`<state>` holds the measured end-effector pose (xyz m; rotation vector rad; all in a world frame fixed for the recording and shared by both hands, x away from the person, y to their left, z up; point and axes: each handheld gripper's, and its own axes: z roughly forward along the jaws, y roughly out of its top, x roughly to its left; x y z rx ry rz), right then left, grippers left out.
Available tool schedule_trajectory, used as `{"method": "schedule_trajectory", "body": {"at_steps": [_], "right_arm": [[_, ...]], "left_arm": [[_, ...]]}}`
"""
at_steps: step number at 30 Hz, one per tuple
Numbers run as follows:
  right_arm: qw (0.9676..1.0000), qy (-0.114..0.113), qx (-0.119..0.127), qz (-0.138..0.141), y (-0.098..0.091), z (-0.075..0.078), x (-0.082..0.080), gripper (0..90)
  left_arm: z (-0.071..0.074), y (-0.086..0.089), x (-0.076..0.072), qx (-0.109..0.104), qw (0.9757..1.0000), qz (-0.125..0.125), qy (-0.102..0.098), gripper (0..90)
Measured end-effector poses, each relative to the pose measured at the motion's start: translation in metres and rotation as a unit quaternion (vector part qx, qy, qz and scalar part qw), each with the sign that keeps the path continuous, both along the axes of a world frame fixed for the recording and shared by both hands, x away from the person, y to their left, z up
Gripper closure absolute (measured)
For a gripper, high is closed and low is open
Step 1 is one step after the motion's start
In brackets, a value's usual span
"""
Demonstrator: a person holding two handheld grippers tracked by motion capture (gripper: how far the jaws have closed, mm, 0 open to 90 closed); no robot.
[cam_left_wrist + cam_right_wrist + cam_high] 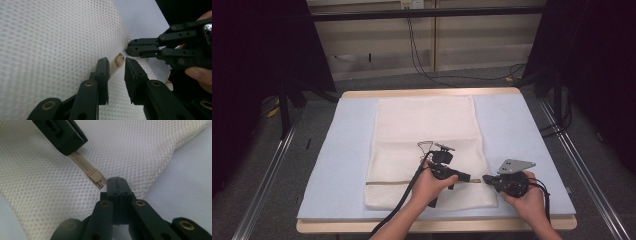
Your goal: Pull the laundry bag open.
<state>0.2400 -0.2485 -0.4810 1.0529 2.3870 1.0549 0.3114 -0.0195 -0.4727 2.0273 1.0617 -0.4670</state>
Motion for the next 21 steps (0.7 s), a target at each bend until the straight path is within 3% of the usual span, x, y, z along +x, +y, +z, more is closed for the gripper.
{"method": "schedule_trajectory", "body": {"at_steps": [3,8,10,11,12,15,19,21], "right_arm": [[1.0000,0.001,0.002,0.000,0.000,0.000,0.000,90.0],[1.0000,0.003,0.006,-0.003,-0.001,-0.001,0.000,90.0],[1.0000,0.002,0.005,-0.003,-0.001,-0.001,0.000,90.0],[1.0000,0.001,0.006,-0.004,-0.001,-0.001,0.000,90.0],[1.0000,0.002,0.006,-0.004,-0.001,-0.001,0.000,90.0],[0.9999,0.005,0.009,-0.007,-0.001,-0.001,0.000,90.0],[0.9999,0.004,0.014,-0.007,-0.002,-0.002,0.000,90.0],[0.9998,0.004,0.016,-0.007,-0.002,-0.002,0.000,90.0]], "left_arm": [[-0.003,-0.009,-0.002,-0.007,0.9998,0.012,0.014,72.4],[-0.008,-0.018,-0.001,0.003,0.9999,0.002,0.013,73.4],[-0.009,-0.020,-0.002,0.006,0.9999,0.004,0.007,75.1],[-0.010,-0.023,-0.003,0.001,0.9998,0.014,0.014,75.1],[-0.010,-0.023,-0.002,0.005,0.9999,0.004,0.009,75.6],[-0.012,-0.028,-0.003,0.006,0.9998,0.018,0.010,80.8],[-0.012,-0.027,-0.001,0.000,0.9997,0.009,0.022,85.4],[-0.010,-0.028,-0.002,-0.003,0.9994,0.023,0.024,87.3]]}}
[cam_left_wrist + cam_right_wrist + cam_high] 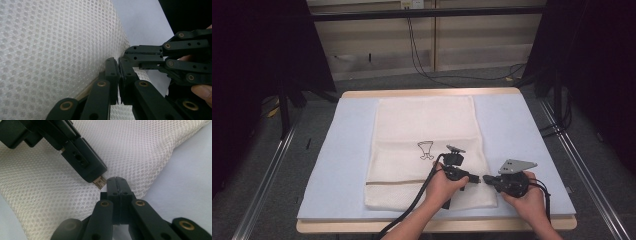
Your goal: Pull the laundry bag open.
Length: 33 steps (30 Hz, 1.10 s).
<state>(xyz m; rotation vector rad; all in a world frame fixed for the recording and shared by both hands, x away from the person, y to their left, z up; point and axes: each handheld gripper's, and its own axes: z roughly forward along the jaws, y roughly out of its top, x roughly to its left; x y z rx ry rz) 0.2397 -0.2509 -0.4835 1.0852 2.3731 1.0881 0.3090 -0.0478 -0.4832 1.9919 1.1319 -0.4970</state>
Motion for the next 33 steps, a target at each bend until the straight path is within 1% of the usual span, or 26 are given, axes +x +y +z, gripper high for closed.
{"method": "schedule_trajectory", "body": {"at_steps": [1,2,3,4,5,6,7,8,9,10,11,13,15,16,17,18,19,21,22,24,25,26,28,29,31,33], "right_arm": [[1.0000,0.000,0.002,0.000,0.000,0.000,0.000,90.0],[1.0000,-0.001,0.002,0.000,0.000,-0.001,0.000,90.0],[1.0000,0.000,0.000,-0.003,0.000,0.000,-0.001,90.0],[1.0000,-0.002,0.003,0.001,0.000,-0.001,-0.001,90.0],[1.0000,0.000,0.004,0.000,0.000,-0.001,-0.001,90.0],[1.0000,0.000,0.004,0.000,-0.001,-0.001,-0.001,90.0],[1.0000,0.000,0.003,0.001,-0.001,-0.001,-0.001,90.0],[1.0000,0.000,0.002,0.000,-0.001,-0.001,-0.001,90.0],[1.0000,-0.001,0.003,0.001,-0.001,-0.001,-0.001,90.0],[1.0000,0.000,0.003,0.001,-0.001,-0.001,-0.001,90.0],[1.0000,-0.001,0.002,0.002,-0.001,-0.001,-0.001,90.0],[1.0000,0.001,0.002,0.000,-0.001,-0.001,-0.001,90.0],[1.0000,0.001,0.004,0.002,-0.001,-0.001,0.000,90.0],[1.0000,0.001,0.003,0.003,-0.001,-0.001,0.000,90.0],[1.0000,0.000,0.004,0.004,-0.001,-0.001,0.000,90.0],[1.0000,0.003,0.004,0.004,-0.001,-0.001,0.000,90.0],[1.0000,0.003,0.004,0.004,-0.001,-0.001,0.000,90.0],[1.0000,0.003,0.004,0.005,-0.002,-0.001,0.000,90.0],[1.0000,0.003,0.005,0.003,-0.001,-0.001,0.000,90.0],[1.0000,0.004,0.005,0.004,-0.002,-0.001,0.000,90.0],[1.0000,0.003,0.005,0.004,-0.002,-0.001,0.000,90.0],[1.0000,0.004,0.006,0.004,-0.002,-0.001,0.000,90.0],[1.0000,0.002,0.007,0.003,-0.002,-0.002,0.000,90.0],[1.0000,0.002,0.007,0.003,-0.002,-0.002,0.000,90.0],[1.0000,0.002,0.007,0.003,-0.002,-0.002,0.000,90.0],[1.0000,0.002,0.007,0.003,-0.002,-0.002,0.001,90.0]], "left_arm": [[0.000,0.002,0.001,0.006,0.9999,-0.011,-0.004,87.3],[0.000,0.003,0.002,0.004,0.9999,-0.013,-0.001,87.4],[0.000,0.003,0.001,0.004,0.9999,-0.009,0.000,87.4],[0.001,0.003,0.000,-0.007,0.9999,0.000,0.013,87.5],[0.001,0.005,0.001,0.002,0.9999,-0.012,0.006,87.5],[0.002,0.007,0.002,0.008,0.9999,-0.011,0.003,87.5],[0.003,0.008,0.002,0.005,0.9999,-0.008,0.010,87.5],[0.004,0.010,0.002,0.002,0.9999,-0.007,0.012,87.5],[0.004,0.012,0.003,0.011,0.9999,-0.013,0.003,87.5],[0.005,0.013,0.003,0.007,0.9999,-0.010,0.007,87.5],[0.005,0.014,0.003,0.010,0.9999,-0.012,0.005,87.5],[0.006,0.015,0.003,0.003,0.9999,-0.007,0.009,87.5],[0.006,0.017,0.003,0.002,0.9999,-0.009,0.013,87.5],[0.006,0.018,0.003,0.005,0.9999,-0.013,0.007,87.5],[0.007,0.019,0.003,0.000,0.9999,-0.010,0.013,87.5],[0.007,0.021,0.004,0.006,0.9999,-0.012,0.007,87.5],[0.008,0.022,0.003,0.004,0.9999,-0.009,0.013,87.5],[0.009,0.025,0.005,0.008,0.9999,-0.010,0.010,87.5],[0.010,0.025,0.004,0.006,0.9998,-0.007,0.015,87.5],[0.010,0.028,0.005,0.008,0.9999,-0.007,0.009,87.5],[0.011,0.029,0.005,0.005,0.9998,-0.006,0.016,87.5],[0.011,0.032,0.006,0.010,0.9998,-0.008,0.012,87.5],[0.012,0.035,0.007,0.012,0.9998,-0.005,0.013,87.5],[0.012,0.036,0.007,0.005,0.9998,-0.001,0.018,87.5],[0.013,0.040,0.009,0.006,0.9998,-0.003,0.021,87.5],[0.014,0.043,0.009,0.009,0.9998,-0.004,0.017,87.5]]}}
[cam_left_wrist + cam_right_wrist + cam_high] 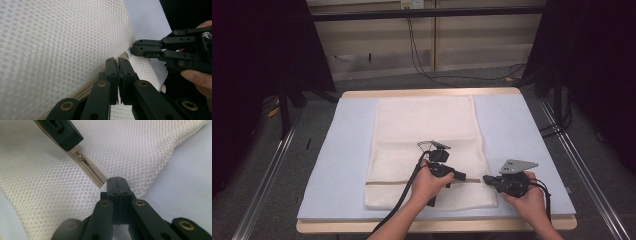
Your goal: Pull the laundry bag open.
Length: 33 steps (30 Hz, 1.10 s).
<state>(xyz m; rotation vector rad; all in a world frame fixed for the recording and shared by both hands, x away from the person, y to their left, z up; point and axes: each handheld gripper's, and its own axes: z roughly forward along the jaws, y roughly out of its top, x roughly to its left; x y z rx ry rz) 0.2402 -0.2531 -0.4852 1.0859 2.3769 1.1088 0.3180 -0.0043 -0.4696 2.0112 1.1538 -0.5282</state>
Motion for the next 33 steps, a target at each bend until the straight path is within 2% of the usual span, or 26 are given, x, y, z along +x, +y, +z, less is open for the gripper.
{"method": "schedule_trajectory", "body": {"at_steps": [1,2,5,6,7,13,15,17,26,27,33], "right_arm": [[1.0000,0.000,0.000,0.000,0.000,0.000,0.000,90.0],[1.0000,0.000,0.000,0.000,0.000,0.000,0.000,90.0],[1.0000,0.000,0.000,0.000,0.000,0.000,0.000,90.0],[1.0000,0.000,0.000,0.000,0.000,0.000,0.000,90.0],[1.0000,0.000,0.000,0.000,0.000,0.000,0.000,90.0],[1.0000,0.002,0.002,0.000,0.000,0.000,0.000,90.0],[1.0000,0.002,0.002,0.001,0.000,0.000,0.000,90.0],[1.0000,0.002,0.003,0.001,0.000,0.000,0.000,90.0],[1.0000,0.003,0.004,0.000,-0.001,0.000,0.000,90.0],[1.0000,0.003,0.004,0.001,-0.001,0.000,0.000,90.0],[1.0000,0.003,0.004,0.001,-0.001,0.000,0.000,90.0]], "left_arm": [[0.000,0.000,-0.001,-0.007,0.9999,0.002,0.006,87.5],[0.001,0.002,0.000,0.000,1.0000,0.000,-0.001,87.5],[0.001,0.005,0.001,-0.006,1.0000,0.000,0.005,87.5],[0.002,0.005,0.000,-0.007,0.9999,0.010,0.009,87.5],[0.001,0.007,0.001,-0.005,1.0000,-0.002,0.006,87.5],[0.001,0.010,0.002,-0.008,0.9999,0.004,0.012,87.5],[0.001,0.012,0.002,-0.005,1.0000,0.003,0.007,87.5],[0.001,0.013,0.002,-0.009,0.9999,0.003,0.014,87.5],[0.000,0.016,0.003,-0.005,0.9999,0.001,0.009,87.5],[0.000,0.017,0.003,-0.011,0.9998,0.002,0.016,87.6],[0.000,0.019,0.003,-0.004,1.0000,-0.001,0.007,87.6]]}}
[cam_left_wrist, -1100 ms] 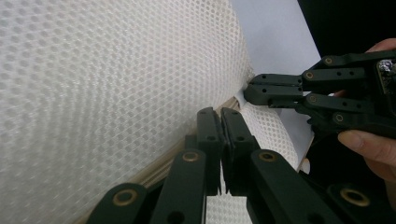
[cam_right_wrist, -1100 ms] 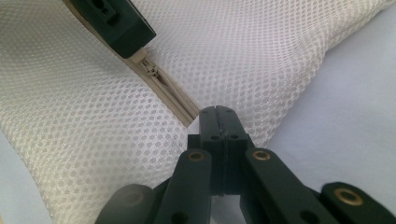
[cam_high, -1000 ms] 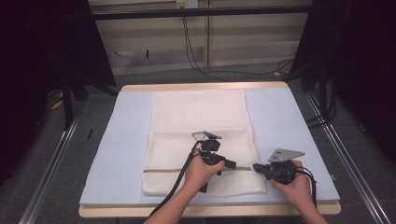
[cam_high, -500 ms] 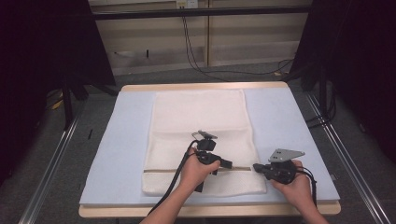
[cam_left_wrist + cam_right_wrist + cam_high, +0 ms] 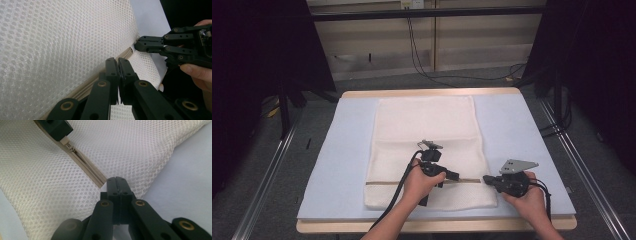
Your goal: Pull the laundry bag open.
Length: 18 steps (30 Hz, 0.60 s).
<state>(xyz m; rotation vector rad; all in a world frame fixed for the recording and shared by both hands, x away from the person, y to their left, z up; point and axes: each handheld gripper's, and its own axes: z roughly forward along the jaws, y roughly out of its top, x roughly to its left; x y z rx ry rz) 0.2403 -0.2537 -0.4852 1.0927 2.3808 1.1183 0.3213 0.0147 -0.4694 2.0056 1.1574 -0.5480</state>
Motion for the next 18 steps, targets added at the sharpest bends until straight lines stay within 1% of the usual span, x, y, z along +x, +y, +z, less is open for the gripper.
{"method": "schedule_trajectory", "body": {"at_steps": [1,2,3,5,6,7,8,10,11,12,13,14,15,17,18], "right_arm": [[1.0000,0.000,0.000,0.000,0.000,0.000,0.000,90.0],[1.0000,0.000,0.000,0.000,0.000,0.000,0.000,90.0],[1.0000,0.000,0.000,0.000,0.000,0.000,0.000,90.0],[1.0000,0.001,0.001,0.000,0.000,0.000,0.000,90.0],[1.0000,0.001,0.001,0.001,0.000,0.000,0.000,90.0],[1.0000,0.001,0.001,0.001,0.000,0.000,0.000,90.0],[1.0000,0.001,0.001,0.001,0.000,0.000,0.000,90.0],[1.0000,0.001,0.001,0.001,0.000,0.000,0.000,90.0],[1.0000,0.001,0.001,0.001,0.000,0.000,0.000,90.0],[1.0000,0.001,0.001,0.001,0.000,0.000,0.000,90.0],[1.0000,0.001,0.001,0.001,0.000,0.000,0.000,90.0],[1.0000,0.001,0.001,0.001,0.000,0.000,0.000,90.0],[1.0000,0.001,0.001,0.001,0.000,0.000,0.000,90.0],[1.0000,0.001,0.001,0.001,0.000,0.000,0.000,90.0],[1.0000,0.001,0.001,0.001,0.000,0.000,0.000,90.0]], "left_arm": [[0.000,0.000,0.000,0.000,1.0000,0.003,0.004,87.6],[0.000,0.001,0.000,0.000,1.0000,0.002,0.003,87.6],[-0.001,0.000,0.000,-0.008,0.9999,0.006,0.010,87.6],[-0.001,0.001,0.000,-0.006,0.9999,0.002,0.008,87.6],[-0.001,0.001,0.000,-0.005,0.9999,0.004,0.009,87.6],[-0.001,0.002,0.000,-0.004,0.9999,0.007,0.006,87.7],[0.000,0.003,0.000,-0.004,0.9999,0.007,0.010,87.7],[-0.001,0.005,0.001,-0.004,0.9999,0.004,0.010,87.7],[-0.001,0.005,0.001,-0.007,0.9999,0.006,0.010,87.7],[0.000,0.006,0.000,-0.002,0.9999,0.006,0.008,87.7],[0.001,0.006,0.000,-0.003,0.9999,0.008,0.008,87.7],[0.001,0.007,0.000,-0.008,0.9999,0.008,0.012,87.7],[0.001,0.007,0.001,-0.005,0.9999,0.011,0.009,87.7],[0.000,0.010,0.002,-0.004,0.9999,0.006,0.010,87.7],[0.001,0.011,0.002,0.003,0.9999,0.007,0.006,87.7]]}}
